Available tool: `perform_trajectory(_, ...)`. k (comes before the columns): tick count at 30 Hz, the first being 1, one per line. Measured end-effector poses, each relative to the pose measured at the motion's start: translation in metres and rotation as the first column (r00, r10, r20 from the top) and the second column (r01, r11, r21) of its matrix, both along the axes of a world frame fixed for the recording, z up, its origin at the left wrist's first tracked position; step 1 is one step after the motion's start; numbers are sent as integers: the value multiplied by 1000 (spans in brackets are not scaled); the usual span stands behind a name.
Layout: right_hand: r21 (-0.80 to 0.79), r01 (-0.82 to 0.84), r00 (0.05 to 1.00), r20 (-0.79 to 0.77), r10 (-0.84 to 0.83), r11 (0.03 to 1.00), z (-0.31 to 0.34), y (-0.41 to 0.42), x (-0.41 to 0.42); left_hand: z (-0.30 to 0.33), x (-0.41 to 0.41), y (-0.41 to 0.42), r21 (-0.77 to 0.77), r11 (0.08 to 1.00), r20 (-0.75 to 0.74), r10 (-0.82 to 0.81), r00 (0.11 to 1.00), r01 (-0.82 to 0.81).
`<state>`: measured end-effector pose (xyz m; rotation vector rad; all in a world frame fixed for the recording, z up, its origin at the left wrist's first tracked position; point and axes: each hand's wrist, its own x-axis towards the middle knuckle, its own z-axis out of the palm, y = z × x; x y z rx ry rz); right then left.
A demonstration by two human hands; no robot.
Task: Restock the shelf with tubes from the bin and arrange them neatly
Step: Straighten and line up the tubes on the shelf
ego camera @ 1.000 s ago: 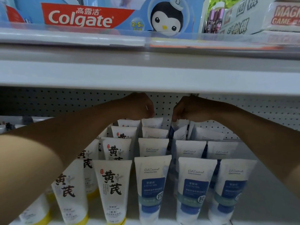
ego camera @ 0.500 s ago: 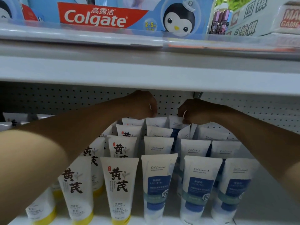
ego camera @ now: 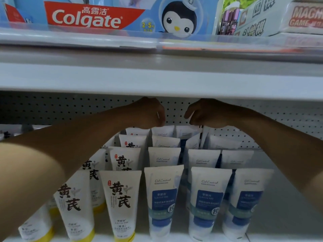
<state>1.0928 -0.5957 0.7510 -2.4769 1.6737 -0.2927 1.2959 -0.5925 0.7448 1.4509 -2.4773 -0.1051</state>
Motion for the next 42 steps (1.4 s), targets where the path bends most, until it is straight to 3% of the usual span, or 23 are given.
perform_trajectory(2,34,26,975,218,-33,999,6,4,-10,0,-2,1,-5,1000,-9,-1,1000,0)
perform_trajectory(4,39,28,958,283,-38,999,7,5,-24,0,-6,2,-20,1000,-39,-13,999,13)
perform_trajectory(9,46,-13,995,-95,17,999,3,14,-49,1,-27,9,-65,995,-79,-77,994,72)
perform_trajectory(15,-27,15,972,-234,-21,1000,-12,12,-44,5,-47,13,-55,990,-69,-130,989,126)
perform_trajectory(19,-48,16,970,-242,-27,999,-14,12,-48,2,-54,13,4,995,-75,-102,992,103)
perform_trajectory(27,-50,-20,987,-159,12,999,-18,17,-57,-5,-69,22,134,988,154,-96,983,76)
perform_trajectory(31,-88,6,999,-44,-10,996,-12,21,-62,-7,-71,25,136,986,206,-128,970,102)
perform_trajectory(35,-227,21,996,86,-1,974,-5,31,-70,-7,-71,26,104,985,176,-155,972,138)
perform_trajectory(37,-172,23,990,140,2,985,0,39,-70,-7,-72,26,97,985,152,-154,976,141)
perform_trajectory(39,-49,20,994,104,-15,999,1,46,-67,-8,-72,27,85,987,134,-147,980,136)
perform_trajectory(42,39,-6,997,-79,9,999,-7,49,-61,-10,-72,29,65,989,125,-138,982,131)
